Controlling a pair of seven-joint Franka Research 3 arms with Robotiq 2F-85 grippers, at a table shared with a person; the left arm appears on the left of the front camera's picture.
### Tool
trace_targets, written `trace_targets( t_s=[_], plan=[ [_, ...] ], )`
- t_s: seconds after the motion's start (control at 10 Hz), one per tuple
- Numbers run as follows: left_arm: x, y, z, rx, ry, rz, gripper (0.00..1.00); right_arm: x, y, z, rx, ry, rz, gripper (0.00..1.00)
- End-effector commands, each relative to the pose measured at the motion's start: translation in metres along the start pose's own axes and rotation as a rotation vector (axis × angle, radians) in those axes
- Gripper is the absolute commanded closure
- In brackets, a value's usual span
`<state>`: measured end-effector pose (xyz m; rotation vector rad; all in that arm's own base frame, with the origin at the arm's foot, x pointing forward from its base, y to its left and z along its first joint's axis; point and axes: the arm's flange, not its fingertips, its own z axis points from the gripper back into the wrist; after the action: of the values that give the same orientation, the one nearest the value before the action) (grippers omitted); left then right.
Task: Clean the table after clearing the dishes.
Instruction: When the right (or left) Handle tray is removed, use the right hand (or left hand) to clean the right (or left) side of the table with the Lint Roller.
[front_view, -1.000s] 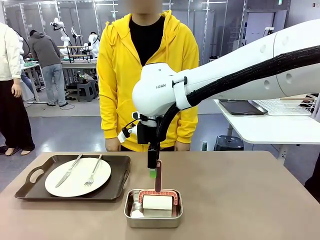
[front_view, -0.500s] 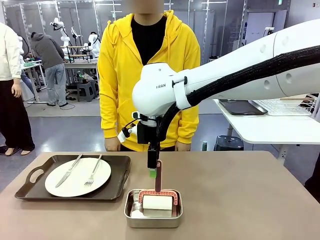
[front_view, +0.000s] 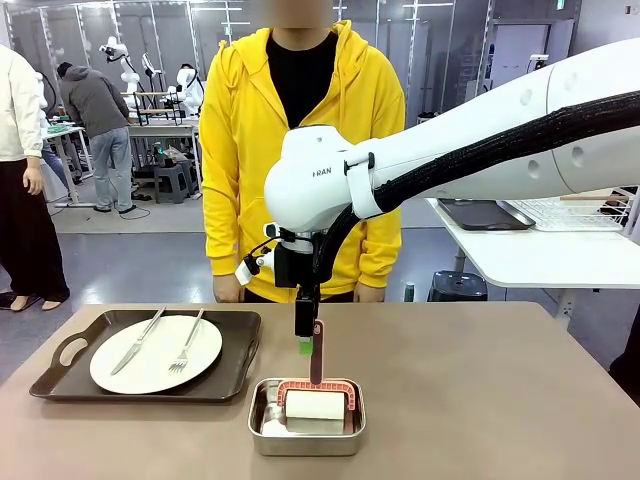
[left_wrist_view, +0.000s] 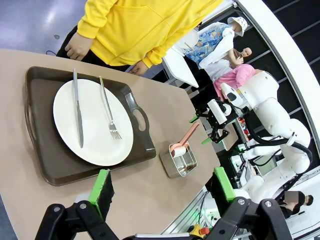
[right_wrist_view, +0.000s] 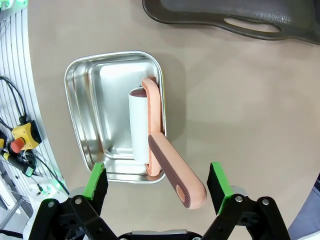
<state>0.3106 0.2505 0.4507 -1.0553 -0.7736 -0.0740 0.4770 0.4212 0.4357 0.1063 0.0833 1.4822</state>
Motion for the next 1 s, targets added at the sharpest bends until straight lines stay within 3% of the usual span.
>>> trace_targets(
  t_s=[0.0,0.1,0.3,0.5,0.7,0.9],
  plan=[
    [0.000,-0.002,0.002,-0.013,-0.009,-0.008,0.00,0.000,0.000,0.000,0.000,0.000,0.000,0.00],
    [0.000,-0.002,0.002,-0.013,-0.009,-0.008,0.00,0.001,-0.006,0.019,-0.011,-0.032,-0.038,0.00],
    [0.000,-0.002,0.002,-0.013,-0.009,-0.008,0.00,-0.024,-0.035,0.056,0.051,-0.176,-0.265,0.00],
    [0.000,-0.002,0.002,-0.013,-0.009,-0.008,0.00,-0.086,-0.064,0.083,0.141,-0.327,-0.530,0.00],
    [0.000,-0.002,0.002,-0.013,-0.009,-0.008,0.00,-0.151,-0.082,0.100,0.268,-0.401,-0.752,0.00],
    [0.000,-0.002,0.002,-0.013,-0.009,-0.008,0.00,-0.229,-0.090,0.115,0.393,-0.536,-0.913,0.00]
  ],
)
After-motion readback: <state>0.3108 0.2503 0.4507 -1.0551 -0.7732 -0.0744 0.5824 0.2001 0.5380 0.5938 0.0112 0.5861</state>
